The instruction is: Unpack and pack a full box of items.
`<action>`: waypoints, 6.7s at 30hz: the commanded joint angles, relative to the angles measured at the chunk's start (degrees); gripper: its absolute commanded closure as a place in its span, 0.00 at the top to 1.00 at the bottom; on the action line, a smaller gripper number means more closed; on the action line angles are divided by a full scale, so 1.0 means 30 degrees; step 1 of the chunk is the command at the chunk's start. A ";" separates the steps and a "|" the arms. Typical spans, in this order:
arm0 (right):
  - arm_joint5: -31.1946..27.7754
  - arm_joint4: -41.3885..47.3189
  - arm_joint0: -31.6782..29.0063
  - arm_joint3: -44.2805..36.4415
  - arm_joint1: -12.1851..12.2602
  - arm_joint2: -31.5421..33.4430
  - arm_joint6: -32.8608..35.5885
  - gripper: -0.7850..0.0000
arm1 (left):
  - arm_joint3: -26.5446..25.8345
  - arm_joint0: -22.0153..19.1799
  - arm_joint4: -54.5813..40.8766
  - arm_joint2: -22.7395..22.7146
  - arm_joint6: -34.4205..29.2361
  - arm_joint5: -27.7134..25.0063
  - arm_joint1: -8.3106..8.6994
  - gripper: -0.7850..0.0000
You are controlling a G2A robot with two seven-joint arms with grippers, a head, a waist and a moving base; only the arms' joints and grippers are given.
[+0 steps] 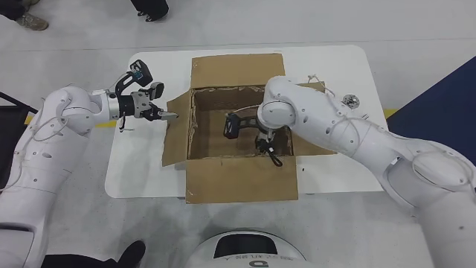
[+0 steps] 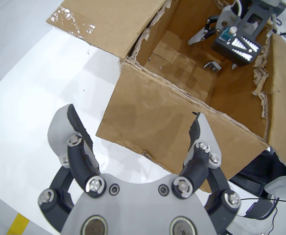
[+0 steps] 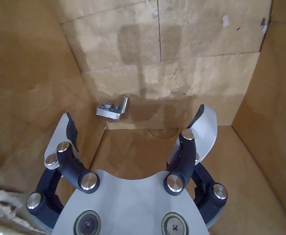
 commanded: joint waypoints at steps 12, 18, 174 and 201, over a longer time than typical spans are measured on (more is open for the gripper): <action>0.1527 -0.1212 -0.0999 0.1212 -0.1306 0.0000 0.1537 0.83 | 0.0001 -0.0001 0.0000 0.0000 0.0000 0.0000 0.0000 1.00; 0.2026 -0.2113 -0.0983 0.2317 -0.2099 0.0000 0.2035 0.49 | 0.0001 -0.0001 0.0000 0.0000 0.0000 0.0000 0.0000 1.00; -0.3628 -0.7604 -0.8541 -1.2141 0.6055 1.2854 -0.8323 0.00 | 0.0001 -0.0001 0.0000 0.0000 0.0000 0.0000 0.0000 1.00; -0.9120 -1.0111 -2.2383 -1.3292 0.8475 2.8376 -2.2139 0.00 | 0.0001 -0.0001 0.0000 0.0000 0.0000 0.0000 0.0000 1.00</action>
